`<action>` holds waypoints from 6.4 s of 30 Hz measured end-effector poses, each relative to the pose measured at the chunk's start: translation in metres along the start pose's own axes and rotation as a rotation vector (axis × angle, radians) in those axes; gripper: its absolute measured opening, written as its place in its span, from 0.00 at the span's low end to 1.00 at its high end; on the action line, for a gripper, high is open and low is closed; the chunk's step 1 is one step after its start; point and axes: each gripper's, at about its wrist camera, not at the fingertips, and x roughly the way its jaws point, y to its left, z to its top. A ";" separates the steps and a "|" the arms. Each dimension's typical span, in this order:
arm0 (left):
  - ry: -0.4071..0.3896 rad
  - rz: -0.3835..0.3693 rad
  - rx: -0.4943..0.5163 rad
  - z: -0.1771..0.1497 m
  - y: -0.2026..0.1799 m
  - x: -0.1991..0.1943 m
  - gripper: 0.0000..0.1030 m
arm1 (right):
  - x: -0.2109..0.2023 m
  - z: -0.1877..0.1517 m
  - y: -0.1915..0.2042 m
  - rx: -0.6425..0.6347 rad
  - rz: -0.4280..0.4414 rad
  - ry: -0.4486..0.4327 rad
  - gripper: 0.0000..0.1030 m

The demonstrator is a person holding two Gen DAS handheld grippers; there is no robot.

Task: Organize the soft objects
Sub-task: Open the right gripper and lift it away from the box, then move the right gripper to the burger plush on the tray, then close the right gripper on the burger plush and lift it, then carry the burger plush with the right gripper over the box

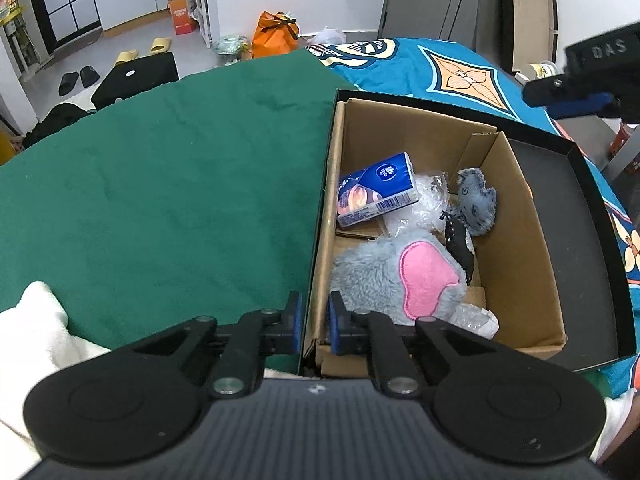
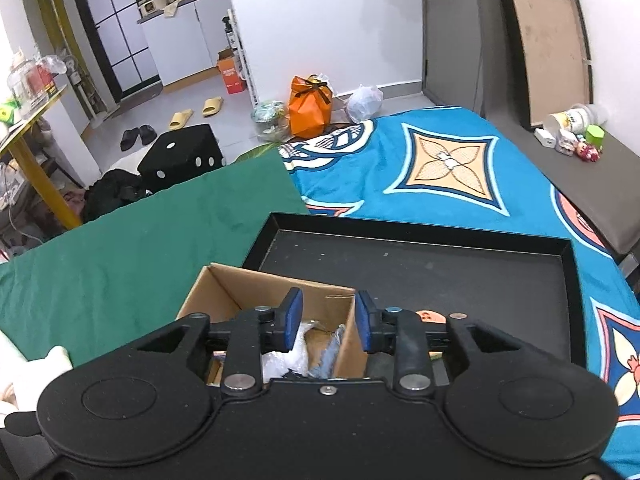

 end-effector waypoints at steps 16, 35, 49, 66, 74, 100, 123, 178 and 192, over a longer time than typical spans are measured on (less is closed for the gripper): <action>-0.007 0.027 0.026 0.000 -0.006 -0.004 0.12 | -0.017 -0.005 -0.021 -0.056 0.091 0.043 0.63; 0.022 0.079 0.058 0.013 -0.023 -0.012 0.40 | -0.027 -0.017 -0.070 0.014 0.190 0.027 0.85; 0.033 0.156 0.061 0.028 -0.040 -0.024 0.60 | -0.020 -0.010 -0.097 0.030 0.280 -0.005 0.89; 0.052 0.224 0.054 0.048 -0.051 -0.023 0.62 | 0.009 -0.007 -0.148 0.148 0.340 -0.018 0.90; 0.073 0.248 0.049 0.054 -0.054 -0.015 0.62 | 0.034 -0.016 -0.164 0.189 0.337 0.023 0.89; 0.150 0.294 0.049 0.073 -0.051 0.028 0.62 | 0.114 -0.037 -0.147 0.059 0.257 0.090 0.60; 0.121 0.293 0.041 0.042 -0.051 0.006 0.62 | 0.089 -0.072 -0.173 0.200 0.194 0.197 0.19; 0.105 0.278 0.119 0.041 -0.052 -0.006 0.62 | 0.027 -0.059 -0.107 -0.151 0.050 0.129 0.42; 0.051 0.224 0.118 0.026 -0.041 -0.014 0.61 | -0.014 -0.029 -0.062 -0.240 0.052 0.055 0.42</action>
